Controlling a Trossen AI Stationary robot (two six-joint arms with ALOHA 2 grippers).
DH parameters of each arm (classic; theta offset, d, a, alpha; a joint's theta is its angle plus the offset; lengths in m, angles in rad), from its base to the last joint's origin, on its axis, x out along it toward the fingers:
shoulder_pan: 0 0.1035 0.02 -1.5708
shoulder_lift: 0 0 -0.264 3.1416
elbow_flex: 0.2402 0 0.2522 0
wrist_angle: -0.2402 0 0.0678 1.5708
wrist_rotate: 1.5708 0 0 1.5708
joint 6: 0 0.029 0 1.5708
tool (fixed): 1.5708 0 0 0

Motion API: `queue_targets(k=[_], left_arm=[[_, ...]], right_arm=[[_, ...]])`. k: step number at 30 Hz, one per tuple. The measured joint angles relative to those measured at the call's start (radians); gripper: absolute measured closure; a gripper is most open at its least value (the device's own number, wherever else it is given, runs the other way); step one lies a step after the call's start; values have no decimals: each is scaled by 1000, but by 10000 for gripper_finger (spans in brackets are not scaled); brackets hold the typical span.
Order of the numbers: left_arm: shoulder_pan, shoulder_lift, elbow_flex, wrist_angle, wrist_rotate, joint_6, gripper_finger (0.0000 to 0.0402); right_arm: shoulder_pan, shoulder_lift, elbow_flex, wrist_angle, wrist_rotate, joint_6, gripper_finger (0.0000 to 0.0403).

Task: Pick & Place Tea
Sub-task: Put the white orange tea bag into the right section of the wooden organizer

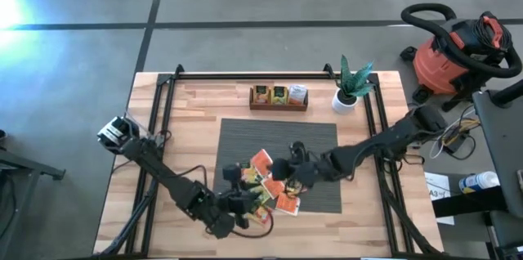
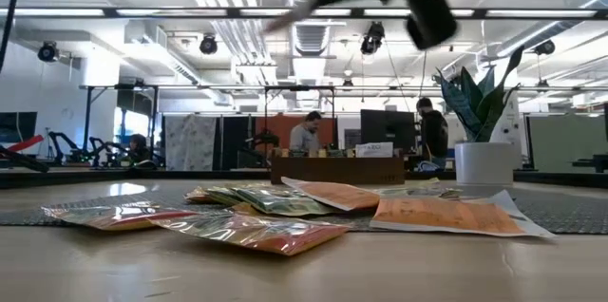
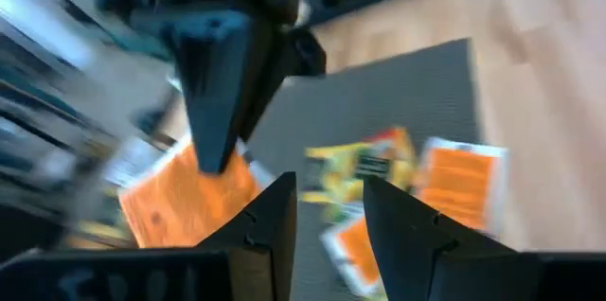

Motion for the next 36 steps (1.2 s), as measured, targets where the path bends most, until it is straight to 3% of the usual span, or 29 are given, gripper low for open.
queue_targets(k=[5,7,19,26,36], left_arm=[[-13,13,35,-9,-296,208,282],[-11,13,42,-13,-368,264,282],[-9,10,42,-13,-385,294,282],[-9,11,40,-100,-385,214,282],[-1,11,39,-146,-483,203,282]], right_arm=[[-48,-4,4,115,-101,-26,394],[-49,-6,4,114,-111,-1,394],[-89,-35,4,115,-99,78,394],[-104,-38,4,175,-100,81,394],[-93,-38,4,203,-108,107,394]])
